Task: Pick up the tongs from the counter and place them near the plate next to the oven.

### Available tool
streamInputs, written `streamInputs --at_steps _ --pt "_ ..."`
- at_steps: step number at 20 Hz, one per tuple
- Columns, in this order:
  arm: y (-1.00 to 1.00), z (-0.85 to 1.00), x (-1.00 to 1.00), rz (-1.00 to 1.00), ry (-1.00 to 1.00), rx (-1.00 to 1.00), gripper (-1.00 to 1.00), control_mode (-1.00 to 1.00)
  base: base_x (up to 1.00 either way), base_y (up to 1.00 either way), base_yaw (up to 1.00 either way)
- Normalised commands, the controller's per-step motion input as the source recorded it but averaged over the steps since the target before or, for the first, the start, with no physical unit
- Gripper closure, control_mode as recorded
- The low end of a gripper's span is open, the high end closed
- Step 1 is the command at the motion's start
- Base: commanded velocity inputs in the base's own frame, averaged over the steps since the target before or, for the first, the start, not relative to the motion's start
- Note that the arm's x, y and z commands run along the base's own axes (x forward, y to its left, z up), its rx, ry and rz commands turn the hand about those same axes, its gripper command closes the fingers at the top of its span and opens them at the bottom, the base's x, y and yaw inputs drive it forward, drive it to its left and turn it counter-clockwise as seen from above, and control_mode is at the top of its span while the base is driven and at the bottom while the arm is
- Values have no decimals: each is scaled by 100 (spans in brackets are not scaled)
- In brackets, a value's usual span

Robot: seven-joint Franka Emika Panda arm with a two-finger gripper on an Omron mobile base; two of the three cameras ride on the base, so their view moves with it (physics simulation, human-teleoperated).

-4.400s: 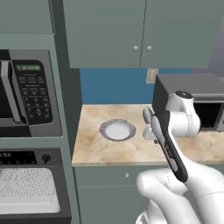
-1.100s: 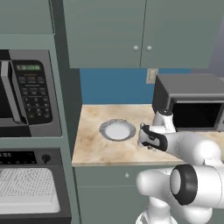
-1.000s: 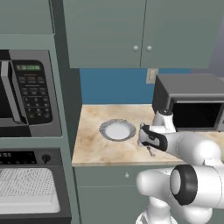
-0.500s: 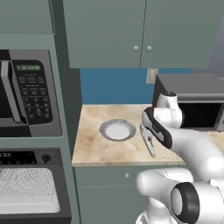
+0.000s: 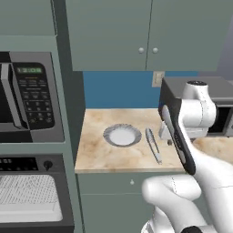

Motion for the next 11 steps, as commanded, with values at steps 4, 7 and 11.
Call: streamInputs --at_steps 4,7,11 --pt "0 69 -85 0 -2 0 -100 -100 0 0 0" --pt "0 45 -77 0 -2 0 -100 -100 0 0 0" --pt "13 27 -58 0 -5 0 -100 -100 0 0 0"
